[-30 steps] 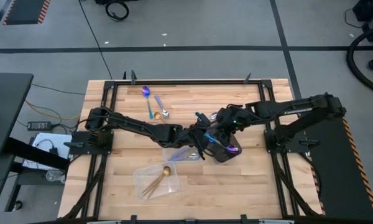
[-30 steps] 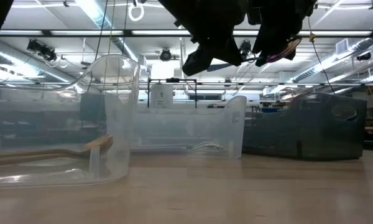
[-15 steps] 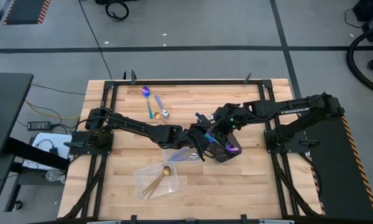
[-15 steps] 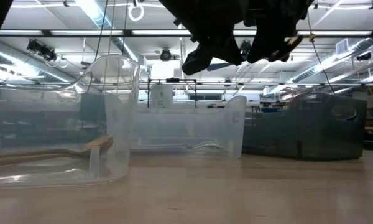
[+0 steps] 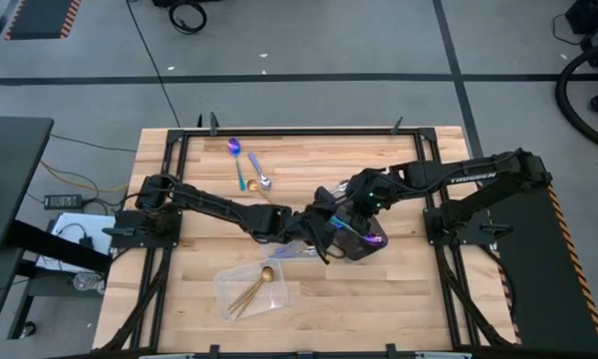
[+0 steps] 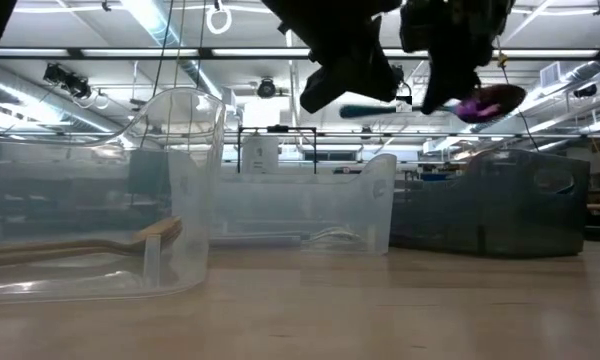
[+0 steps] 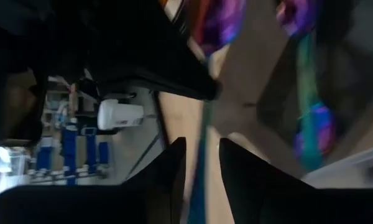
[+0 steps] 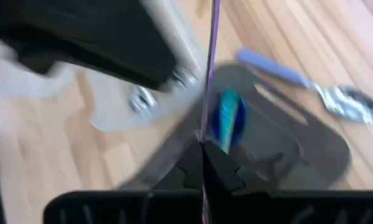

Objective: Sort silverware by color (type)
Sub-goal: Put the violet spoon into the black bin

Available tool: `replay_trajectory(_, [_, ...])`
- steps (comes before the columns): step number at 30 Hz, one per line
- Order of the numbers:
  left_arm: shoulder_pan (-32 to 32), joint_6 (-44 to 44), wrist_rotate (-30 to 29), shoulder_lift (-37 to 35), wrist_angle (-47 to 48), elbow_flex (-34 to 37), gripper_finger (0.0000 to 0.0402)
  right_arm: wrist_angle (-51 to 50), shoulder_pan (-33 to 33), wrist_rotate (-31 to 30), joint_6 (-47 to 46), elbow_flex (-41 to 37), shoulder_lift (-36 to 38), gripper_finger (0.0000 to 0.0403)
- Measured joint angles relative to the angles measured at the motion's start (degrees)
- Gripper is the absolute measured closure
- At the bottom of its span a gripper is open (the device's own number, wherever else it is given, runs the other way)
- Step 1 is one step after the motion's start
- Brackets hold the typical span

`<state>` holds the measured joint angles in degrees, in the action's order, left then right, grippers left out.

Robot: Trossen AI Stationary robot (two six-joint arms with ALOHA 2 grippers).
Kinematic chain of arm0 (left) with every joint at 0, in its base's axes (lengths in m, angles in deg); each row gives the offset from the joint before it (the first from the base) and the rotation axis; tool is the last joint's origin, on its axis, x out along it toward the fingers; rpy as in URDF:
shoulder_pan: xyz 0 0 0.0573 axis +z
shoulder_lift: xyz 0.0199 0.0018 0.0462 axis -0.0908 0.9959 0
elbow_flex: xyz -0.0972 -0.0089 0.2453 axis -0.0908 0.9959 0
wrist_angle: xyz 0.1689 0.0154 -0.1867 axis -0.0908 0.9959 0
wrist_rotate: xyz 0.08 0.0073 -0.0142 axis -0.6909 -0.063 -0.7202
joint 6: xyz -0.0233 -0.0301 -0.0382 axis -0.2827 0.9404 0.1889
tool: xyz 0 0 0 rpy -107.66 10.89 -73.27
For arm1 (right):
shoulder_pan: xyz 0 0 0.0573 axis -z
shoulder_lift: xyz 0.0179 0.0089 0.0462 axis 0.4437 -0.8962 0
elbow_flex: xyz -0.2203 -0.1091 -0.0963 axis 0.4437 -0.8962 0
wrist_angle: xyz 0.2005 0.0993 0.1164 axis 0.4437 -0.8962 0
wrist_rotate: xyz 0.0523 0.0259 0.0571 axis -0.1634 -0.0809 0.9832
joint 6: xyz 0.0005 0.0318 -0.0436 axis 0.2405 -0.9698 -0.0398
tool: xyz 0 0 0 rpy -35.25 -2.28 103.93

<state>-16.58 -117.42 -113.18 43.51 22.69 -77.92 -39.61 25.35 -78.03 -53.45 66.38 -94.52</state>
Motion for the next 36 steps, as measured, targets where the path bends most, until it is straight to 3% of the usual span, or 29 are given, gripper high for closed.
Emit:
replay_trajectory(9, [-7.63,14.13,-4.17,0.04,2.97,0.00,0.0270,-6.47,-0.05,-0.57,-0.92,-0.13,0.00,0.0399])
replay_trajectory(18, [-17.38,35.06,-4.91,-0.04,16.71,0.01,0.0284,-5.67,-1.31,-0.67,-0.32,-5.72,-0.07,0.0398])
replay_trajectory(28, [-20.73,46.09,-5.40,-0.07,24.72,0.00,0.0286,-4.50,-2.36,0.29,-2.81,-8.76,-0.04,0.0398])
replay_trajectory(36, [-20.29,46.02,-1.96,-0.15,27.06,0.00,0.0286,-2.99,-3.03,1.80,-5.06,-10.63,-0.04,0.0398])
